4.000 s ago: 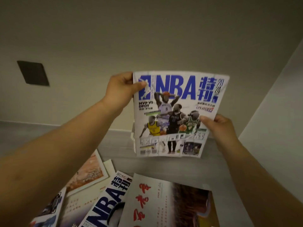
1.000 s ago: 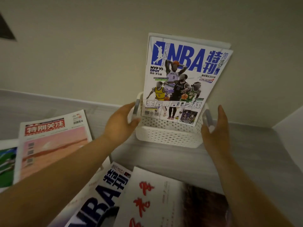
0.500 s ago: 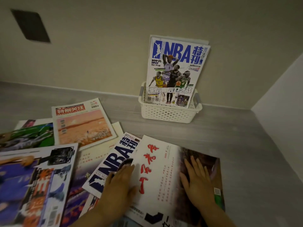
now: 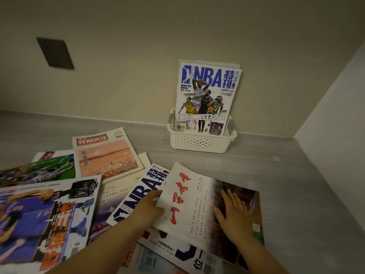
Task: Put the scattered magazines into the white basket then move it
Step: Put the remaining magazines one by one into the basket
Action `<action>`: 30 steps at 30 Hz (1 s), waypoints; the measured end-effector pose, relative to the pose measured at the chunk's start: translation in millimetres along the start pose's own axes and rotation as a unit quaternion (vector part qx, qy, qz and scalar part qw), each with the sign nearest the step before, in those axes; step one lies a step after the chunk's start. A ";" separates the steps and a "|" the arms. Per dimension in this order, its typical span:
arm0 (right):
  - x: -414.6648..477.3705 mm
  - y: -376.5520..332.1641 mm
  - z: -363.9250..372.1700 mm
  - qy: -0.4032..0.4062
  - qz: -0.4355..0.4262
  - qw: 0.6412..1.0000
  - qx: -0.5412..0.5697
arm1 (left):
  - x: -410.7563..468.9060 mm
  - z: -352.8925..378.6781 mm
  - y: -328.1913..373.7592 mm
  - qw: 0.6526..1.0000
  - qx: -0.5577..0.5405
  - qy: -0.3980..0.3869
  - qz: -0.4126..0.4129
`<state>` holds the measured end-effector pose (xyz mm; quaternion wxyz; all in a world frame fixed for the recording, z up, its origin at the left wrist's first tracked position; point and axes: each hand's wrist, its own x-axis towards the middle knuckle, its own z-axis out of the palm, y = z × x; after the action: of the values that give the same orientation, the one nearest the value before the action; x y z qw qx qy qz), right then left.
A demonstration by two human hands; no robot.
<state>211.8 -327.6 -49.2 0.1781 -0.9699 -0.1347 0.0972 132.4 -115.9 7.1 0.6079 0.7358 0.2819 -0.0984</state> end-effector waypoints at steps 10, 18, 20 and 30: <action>34.3 -16.0 -116.3 0.008 0.006 0.896 0.445 | -15.4 -45.0 79.7 0.968 0.063 -0.020 0.241; 60.0 -27.3 -155.4 -0.066 -0.044 0.893 0.444 | 5.3 -73.6 147.1 0.969 0.012 0.013 0.245; 69.6 -31.5 -156.9 -0.020 -0.048 0.876 0.480 | 13.2 -75.4 157.2 0.967 -0.002 0.028 0.253; 126.8 -65.5 -231.7 0.239 -0.110 0.796 0.546 | 57.7 -51.8 174.5 0.954 -0.087 0.058 0.283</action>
<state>371.6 -305.1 169.9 0.7138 -0.6829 -0.1186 -0.1005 262.9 -67.5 138.0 0.6549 0.7343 0.1047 0.1450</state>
